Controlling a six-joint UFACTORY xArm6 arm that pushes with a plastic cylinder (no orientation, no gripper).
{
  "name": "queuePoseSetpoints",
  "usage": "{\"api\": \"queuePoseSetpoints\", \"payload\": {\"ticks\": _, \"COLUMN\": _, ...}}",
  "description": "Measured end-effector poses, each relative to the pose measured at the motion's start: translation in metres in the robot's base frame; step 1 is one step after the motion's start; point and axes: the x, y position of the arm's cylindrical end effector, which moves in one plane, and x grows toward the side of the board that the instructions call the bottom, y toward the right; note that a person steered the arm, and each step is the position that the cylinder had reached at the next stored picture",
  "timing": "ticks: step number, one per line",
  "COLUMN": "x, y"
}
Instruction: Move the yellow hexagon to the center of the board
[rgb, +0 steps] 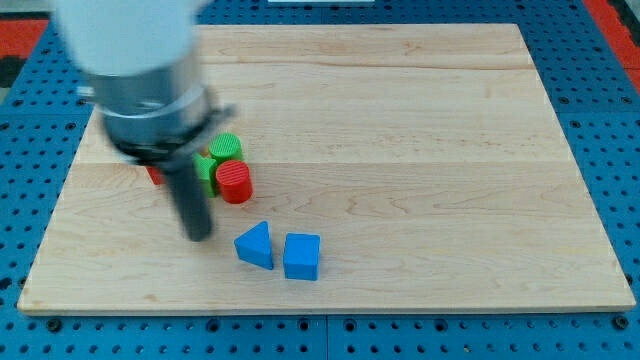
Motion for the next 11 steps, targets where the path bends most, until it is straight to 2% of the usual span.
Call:
{"api": "queuePoseSetpoints", "payload": {"ticks": 1, "x": -0.025, "y": -0.128}}
{"api": "queuePoseSetpoints", "payload": {"ticks": 2, "x": -0.076, "y": -0.126}}
{"api": "queuePoseSetpoints", "payload": {"ticks": 3, "x": -0.111, "y": -0.069}}
{"api": "queuePoseSetpoints", "payload": {"ticks": 4, "x": -0.117, "y": 0.027}}
{"api": "queuePoseSetpoints", "payload": {"ticks": 5, "x": -0.13, "y": 0.051}}
{"api": "queuePoseSetpoints", "payload": {"ticks": 6, "x": -0.161, "y": 0.002}}
{"api": "queuePoseSetpoints", "payload": {"ticks": 8, "x": -0.173, "y": 0.13}}
{"api": "queuePoseSetpoints", "payload": {"ticks": 9, "x": -0.188, "y": 0.13}}
{"api": "queuePoseSetpoints", "payload": {"ticks": 10, "x": -0.197, "y": 0.163}}
{"api": "queuePoseSetpoints", "payload": {"ticks": 11, "x": -0.147, "y": 0.197}}
